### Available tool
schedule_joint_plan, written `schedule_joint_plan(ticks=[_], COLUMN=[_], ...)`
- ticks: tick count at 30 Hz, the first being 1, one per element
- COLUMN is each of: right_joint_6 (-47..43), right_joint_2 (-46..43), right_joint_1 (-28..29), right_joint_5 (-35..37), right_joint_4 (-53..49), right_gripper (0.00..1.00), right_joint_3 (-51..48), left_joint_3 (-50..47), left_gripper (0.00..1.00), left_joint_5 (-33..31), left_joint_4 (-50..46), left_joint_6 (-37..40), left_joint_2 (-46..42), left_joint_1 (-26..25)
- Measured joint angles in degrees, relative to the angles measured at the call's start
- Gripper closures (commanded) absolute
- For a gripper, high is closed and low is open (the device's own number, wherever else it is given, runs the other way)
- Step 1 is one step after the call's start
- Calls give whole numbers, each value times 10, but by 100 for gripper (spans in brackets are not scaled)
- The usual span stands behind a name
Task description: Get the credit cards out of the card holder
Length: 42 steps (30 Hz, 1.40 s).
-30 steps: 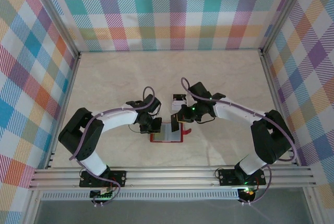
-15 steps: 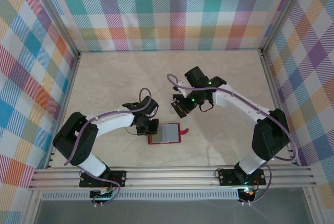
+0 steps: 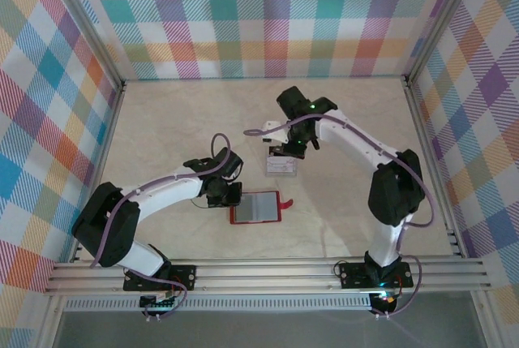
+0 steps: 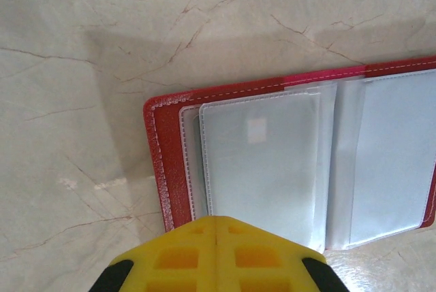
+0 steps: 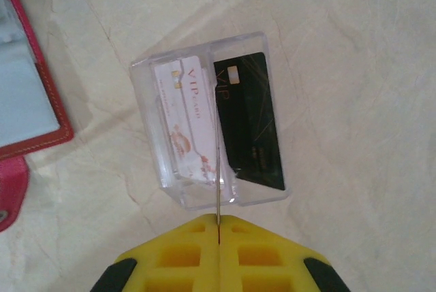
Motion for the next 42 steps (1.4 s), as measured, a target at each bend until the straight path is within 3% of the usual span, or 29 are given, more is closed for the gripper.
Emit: schedule_joint_plan(ticks=[16,30,42], right_joint_6=[-85,-89,-83], right_joint_2=[115,180,195], right_joint_1=[-1,-5,-5], right_joint_5=[9,3,2], right_joint_4=[-100,-137,-127], right_gripper=[100,100,78], right_joint_3=[155,199,199], left_joint_3=[0,-6,-6], left_gripper=[94,94,94], left_joint_5=[-1,-1,-1], left_joint_4=[0,0,0], left_joint_6=[9,9,11], left_joint_2=[-3,-3,-3], left_joint_1=[17,23,25])
